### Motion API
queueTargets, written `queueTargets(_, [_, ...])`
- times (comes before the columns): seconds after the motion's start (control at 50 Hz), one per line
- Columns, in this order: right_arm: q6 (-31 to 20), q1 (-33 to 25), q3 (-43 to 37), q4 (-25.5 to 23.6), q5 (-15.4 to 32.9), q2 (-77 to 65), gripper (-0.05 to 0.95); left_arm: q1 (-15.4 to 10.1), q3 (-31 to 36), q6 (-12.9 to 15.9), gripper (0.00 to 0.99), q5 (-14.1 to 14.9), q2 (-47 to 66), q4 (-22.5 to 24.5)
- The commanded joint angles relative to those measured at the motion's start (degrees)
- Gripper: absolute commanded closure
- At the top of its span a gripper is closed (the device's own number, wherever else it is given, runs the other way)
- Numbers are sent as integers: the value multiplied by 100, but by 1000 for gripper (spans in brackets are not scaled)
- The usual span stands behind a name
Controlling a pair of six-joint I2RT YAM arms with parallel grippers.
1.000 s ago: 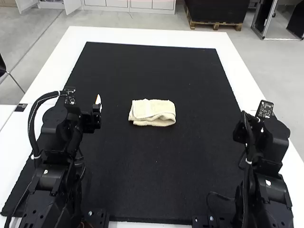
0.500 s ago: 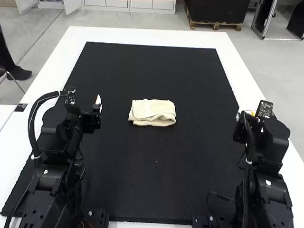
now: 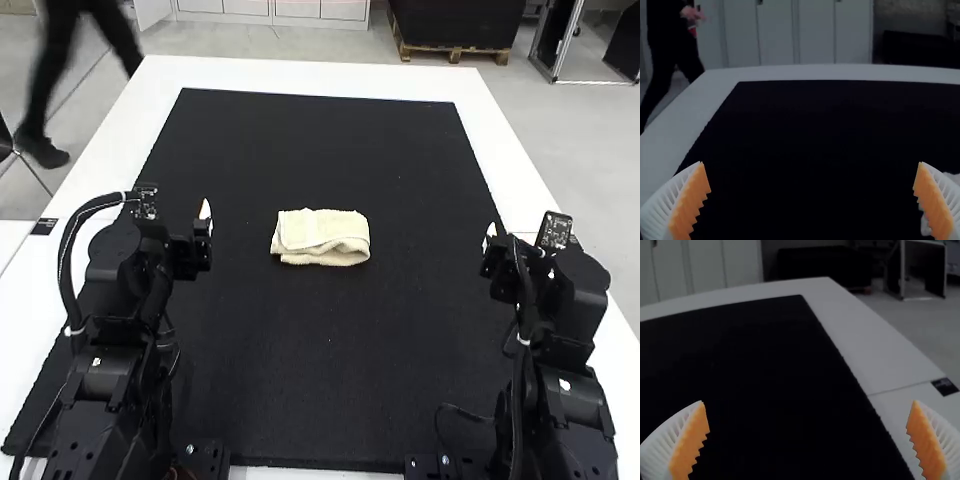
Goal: Fold the towel.
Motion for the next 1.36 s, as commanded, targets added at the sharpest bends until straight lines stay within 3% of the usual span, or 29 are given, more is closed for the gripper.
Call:
queueTargets(0.0, [-104,-70,-34,43,-71,-40,-11,174,-23,43,36,-33,-49,45])
queueTargets(0.28, [-148,-70,-34,43,-71,-49,-11,490,-23,43,36,-33,-49,97])
queueTargets(0.54, [-148,-70,-34,43,-71,-49,-11,552,-23,43,36,-33,-58,97])
queueTargets(0.76, [-148,-70,-34,43,-71,-40,-11,1325,-23,-36,36,-33,-49,133])
queueTargets(0.9, [-148,-70,-34,43,-71,-40,-11,1624,-23,-106,36,-33,-49,133])
queueTargets(1.04, [-148,-70,-34,43,-71,-49,-11,1756,-23,-458,36,-33,-58,45])
queueTargets(1.14, [-148,-70,-34,43,-71,-40,-11,1782,-23,-968,36,-33,-49,-113])
queueTargets(1.22, [-148,-70,-34,43,-71,-49,-11,1782,-23,-1583,36,-33,-58,-324])
queueTargets(1.34, [-148,-70,-34,43,-71,-49,-11,1791,-23,-1662,36,-33,-49,-351])
